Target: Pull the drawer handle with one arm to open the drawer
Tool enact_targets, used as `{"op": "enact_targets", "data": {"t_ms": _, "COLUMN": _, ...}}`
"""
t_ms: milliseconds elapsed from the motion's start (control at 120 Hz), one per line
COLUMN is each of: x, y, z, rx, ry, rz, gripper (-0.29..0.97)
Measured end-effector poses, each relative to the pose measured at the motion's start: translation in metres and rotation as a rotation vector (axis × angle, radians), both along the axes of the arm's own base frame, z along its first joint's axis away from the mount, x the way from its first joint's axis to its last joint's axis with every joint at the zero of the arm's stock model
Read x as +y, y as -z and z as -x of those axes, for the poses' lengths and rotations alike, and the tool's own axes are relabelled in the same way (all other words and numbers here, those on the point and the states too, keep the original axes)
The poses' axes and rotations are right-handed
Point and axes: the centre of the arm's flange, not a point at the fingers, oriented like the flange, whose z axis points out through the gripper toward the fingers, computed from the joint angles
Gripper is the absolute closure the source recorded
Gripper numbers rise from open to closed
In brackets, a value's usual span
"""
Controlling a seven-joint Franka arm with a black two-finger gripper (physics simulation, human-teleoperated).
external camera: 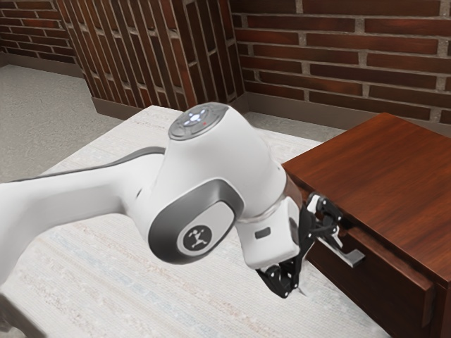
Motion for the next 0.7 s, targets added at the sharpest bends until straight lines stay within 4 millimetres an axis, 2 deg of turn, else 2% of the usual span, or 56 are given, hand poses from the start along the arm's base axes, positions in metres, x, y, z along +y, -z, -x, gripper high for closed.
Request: {"op": "enact_targets", "data": {"t_ms": 700, "x": 0.014, "y": 0.006, "z": 0.032, "rx": 0.018, "ry": 0.004, "rz": -0.004, "gripper": 0.0}}
